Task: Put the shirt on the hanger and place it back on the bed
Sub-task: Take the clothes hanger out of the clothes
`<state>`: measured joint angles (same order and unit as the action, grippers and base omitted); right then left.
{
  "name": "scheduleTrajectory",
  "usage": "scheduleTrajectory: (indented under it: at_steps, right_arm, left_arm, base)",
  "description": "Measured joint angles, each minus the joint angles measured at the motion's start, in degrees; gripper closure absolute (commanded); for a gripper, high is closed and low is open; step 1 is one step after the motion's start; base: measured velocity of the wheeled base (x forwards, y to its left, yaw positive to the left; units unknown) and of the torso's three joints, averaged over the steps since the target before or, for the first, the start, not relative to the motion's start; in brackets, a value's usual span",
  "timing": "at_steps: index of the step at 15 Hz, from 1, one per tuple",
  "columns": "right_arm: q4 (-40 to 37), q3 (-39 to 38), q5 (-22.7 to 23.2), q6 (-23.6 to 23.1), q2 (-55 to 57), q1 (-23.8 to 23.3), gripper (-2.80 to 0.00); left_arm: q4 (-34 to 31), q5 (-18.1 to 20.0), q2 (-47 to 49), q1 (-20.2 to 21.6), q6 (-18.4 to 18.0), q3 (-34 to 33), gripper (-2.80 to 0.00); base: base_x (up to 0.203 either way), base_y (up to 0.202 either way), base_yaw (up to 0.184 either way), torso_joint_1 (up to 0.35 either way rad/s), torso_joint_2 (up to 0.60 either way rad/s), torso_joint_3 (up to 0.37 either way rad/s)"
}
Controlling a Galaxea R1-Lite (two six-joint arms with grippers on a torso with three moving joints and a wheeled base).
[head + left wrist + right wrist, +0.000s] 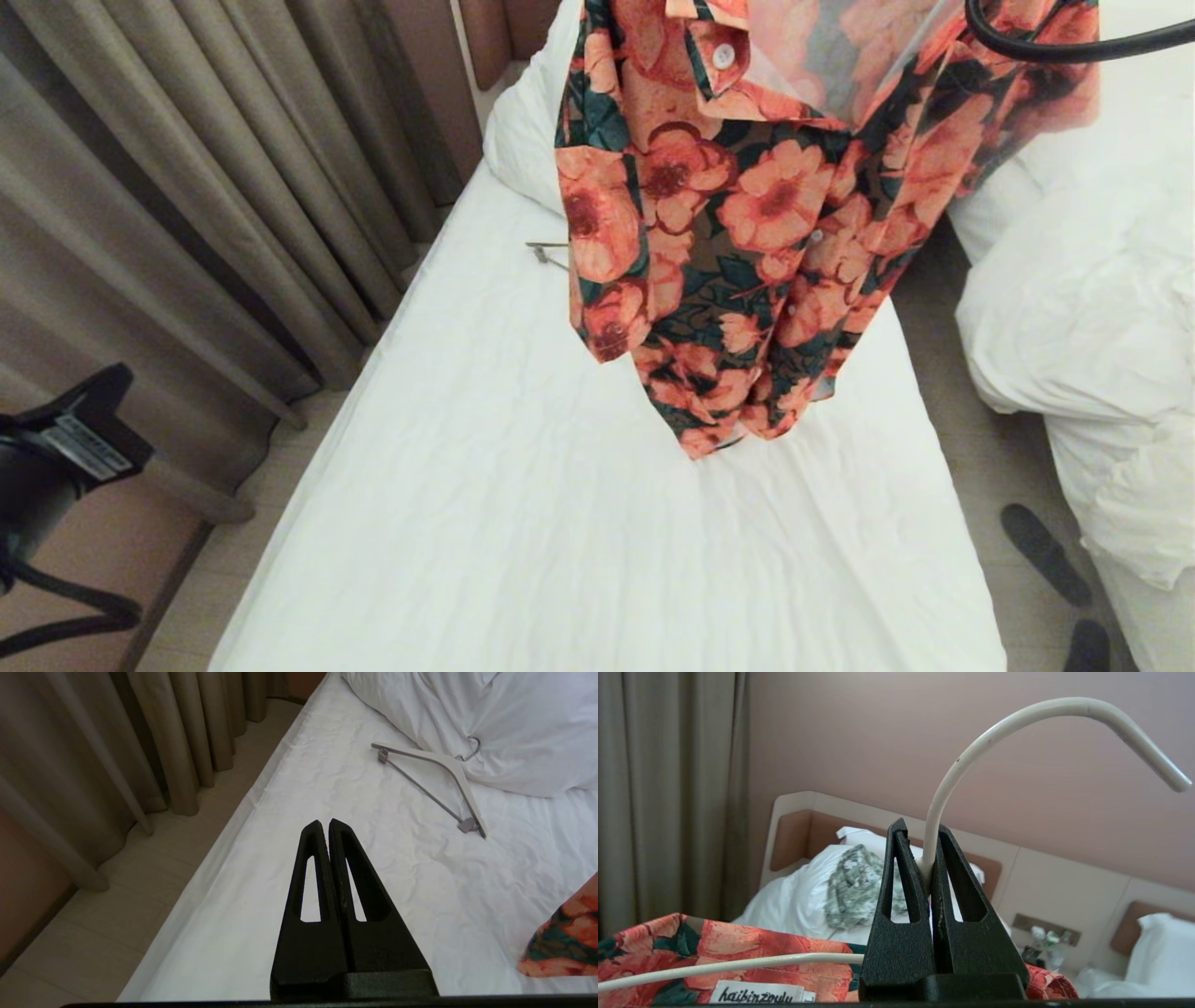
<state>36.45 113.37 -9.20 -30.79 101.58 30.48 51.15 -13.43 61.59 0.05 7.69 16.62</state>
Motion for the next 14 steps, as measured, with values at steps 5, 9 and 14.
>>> scheduleTrajectory:
  at_steps: [5, 9, 14]
  right_arm:
    - [1.39, 0.00, -4.65, -3.71, 0.00, 0.00, 0.00]
    - [1.31, -0.09, -7.00, -4.73, 0.00, -0.07, 0.00]
    - [0.00, -0.56, -9.28, -4.30, 0.04, 0.11, 0.00]
  left_arm:
    - [-2.86, 0.01, -3.91, 1.80, -0.06, 1.56, 0.00]
    - [-3.63, -0.03, -6.82, 2.71, -0.04, 2.56, 0.00]
    - [-5.03, 1.64, -8.47, 2.56, -0.23, 3.50, 0.00]
  base:
    - [0.000, 0.000, 0.000, 0.000, 0.00, 0.000]
    - [0.000, 0.000, 0.000, 0.000, 0.00, 0.000]
    - [0.000, 0.000, 0.000, 0.000, 0.00, 0.000]
